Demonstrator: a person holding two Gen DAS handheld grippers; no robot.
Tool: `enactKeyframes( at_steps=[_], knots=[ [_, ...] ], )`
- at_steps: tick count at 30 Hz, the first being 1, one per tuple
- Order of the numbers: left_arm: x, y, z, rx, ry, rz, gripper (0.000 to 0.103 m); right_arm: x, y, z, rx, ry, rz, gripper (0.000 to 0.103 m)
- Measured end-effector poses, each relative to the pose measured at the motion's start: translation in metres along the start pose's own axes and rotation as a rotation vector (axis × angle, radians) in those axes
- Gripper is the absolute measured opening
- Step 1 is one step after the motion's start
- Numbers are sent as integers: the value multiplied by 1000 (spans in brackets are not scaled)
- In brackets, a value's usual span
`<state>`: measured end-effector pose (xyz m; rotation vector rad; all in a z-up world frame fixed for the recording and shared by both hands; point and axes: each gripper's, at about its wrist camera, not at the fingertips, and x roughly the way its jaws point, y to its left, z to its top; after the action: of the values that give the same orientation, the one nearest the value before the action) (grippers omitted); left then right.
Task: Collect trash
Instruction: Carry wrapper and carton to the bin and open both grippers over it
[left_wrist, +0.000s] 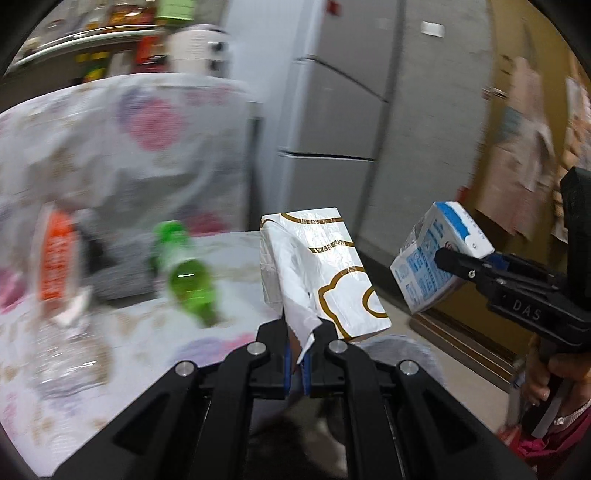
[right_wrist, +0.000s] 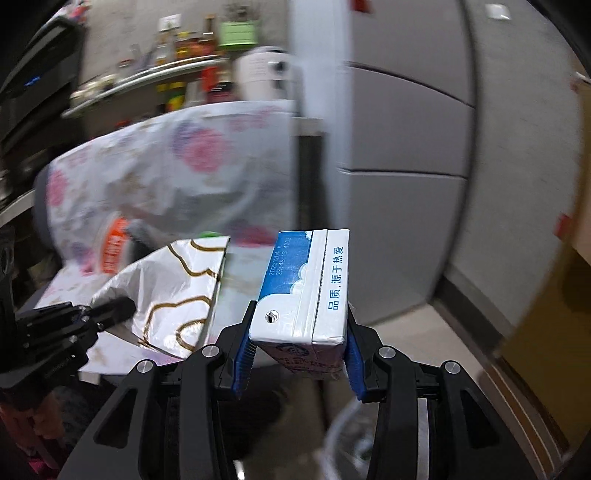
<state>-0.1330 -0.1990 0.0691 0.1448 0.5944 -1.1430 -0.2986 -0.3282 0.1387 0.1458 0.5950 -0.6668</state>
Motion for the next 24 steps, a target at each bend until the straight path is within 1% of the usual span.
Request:
enactKeyframes(
  at_steps=[1,3,5,7,9,13,16,19,20,21,22,23,24],
  knots=[
    [9,-12,-1,15,6,-31,2,-2,-10,-5,15,8,-21,42],
    [29,-38,-10,40,43,-115,2,-4,-34,-21,58,34,-72,43],
    [46,-61,-20,75,87,-175,2,-4,-53,-35,94,57,-107,43],
    [61,-80,-27,104,127,-213,2,-2,-73,-51,143,90,-129,43],
    [73,-94,-30,129,156,-231,2,1,-90,-65,186,116,-149,43],
    [106,-120,-36,186,239,-229,2,3,-114,-82,256,139,-155,43],
    [128,-140,-45,224,300,-237,2,3,-129,-90,301,139,-148,43],
    [148,-156,-49,242,347,-266,3,7,-138,-92,317,139,-149,43],
    [154,-161,-49,247,361,-270,10,8,-142,-95,325,141,-144,44],
    [157,-164,-50,248,369,-278,24,13,-146,-97,337,150,-136,44],
    [160,-168,-50,244,368,-284,34,18,-150,-99,354,160,-129,46],
    [161,-169,-50,242,360,-282,52,24,-153,-101,369,178,-119,50],
    [162,-168,-50,240,352,-282,55,29,-156,-104,385,197,-111,54]
  ],
)
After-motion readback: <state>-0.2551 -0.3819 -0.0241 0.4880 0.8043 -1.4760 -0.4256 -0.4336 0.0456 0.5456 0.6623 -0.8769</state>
